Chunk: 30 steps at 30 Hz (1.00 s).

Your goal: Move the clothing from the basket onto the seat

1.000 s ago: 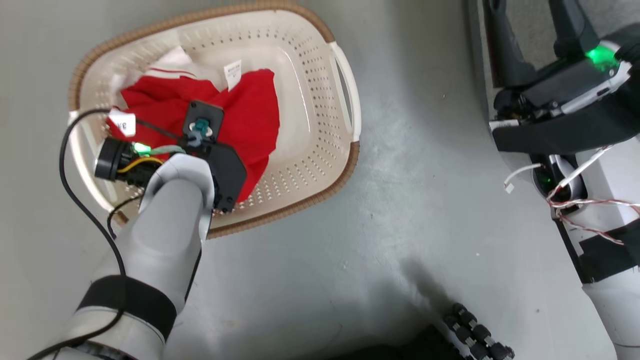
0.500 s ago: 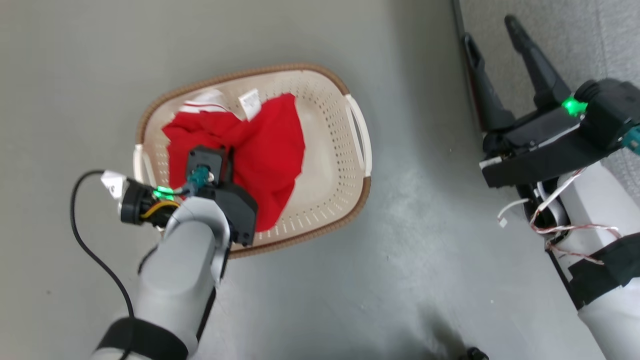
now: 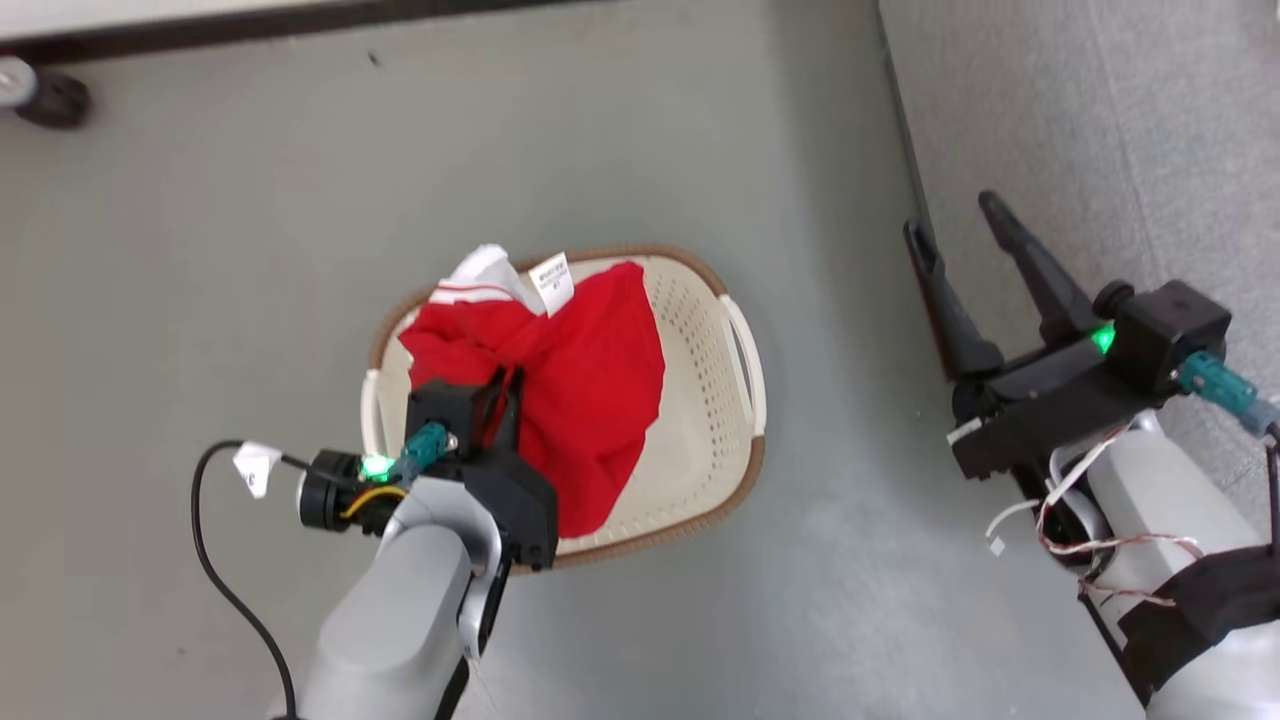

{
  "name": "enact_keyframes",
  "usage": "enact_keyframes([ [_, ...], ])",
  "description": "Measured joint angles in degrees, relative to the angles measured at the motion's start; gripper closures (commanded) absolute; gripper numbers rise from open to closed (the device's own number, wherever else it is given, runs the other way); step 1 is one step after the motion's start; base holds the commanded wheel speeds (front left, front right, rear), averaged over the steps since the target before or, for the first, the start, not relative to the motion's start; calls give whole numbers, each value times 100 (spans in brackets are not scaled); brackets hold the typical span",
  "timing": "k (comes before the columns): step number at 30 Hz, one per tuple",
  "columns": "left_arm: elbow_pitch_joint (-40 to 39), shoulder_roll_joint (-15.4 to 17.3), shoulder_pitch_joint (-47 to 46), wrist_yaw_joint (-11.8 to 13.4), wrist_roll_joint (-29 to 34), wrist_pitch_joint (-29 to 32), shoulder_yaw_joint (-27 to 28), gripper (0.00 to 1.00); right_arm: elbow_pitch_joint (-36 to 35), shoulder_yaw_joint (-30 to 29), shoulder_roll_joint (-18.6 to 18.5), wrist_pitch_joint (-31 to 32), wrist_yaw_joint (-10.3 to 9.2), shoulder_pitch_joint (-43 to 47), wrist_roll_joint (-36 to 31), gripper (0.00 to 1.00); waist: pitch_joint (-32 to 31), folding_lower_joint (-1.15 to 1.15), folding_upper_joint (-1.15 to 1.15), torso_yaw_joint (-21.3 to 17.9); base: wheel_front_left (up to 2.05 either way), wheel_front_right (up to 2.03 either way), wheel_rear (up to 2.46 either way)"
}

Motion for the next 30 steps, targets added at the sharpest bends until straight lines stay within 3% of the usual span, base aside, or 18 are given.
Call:
enact_keyframes([
  [14, -412, 1, 699, 33, -391, -48, 42, 100, 258, -137, 46, 0, 0, 683, 48, 0, -1044, -1, 0, 249, 0, 0, 0],
  [30, -1537, 56, 1341, 47, -285, -48, 624, 100, 342, -249, 210, 0, 0, 1288, 43, 0, -1958, 0, 0, 629, 0, 0, 0],
])
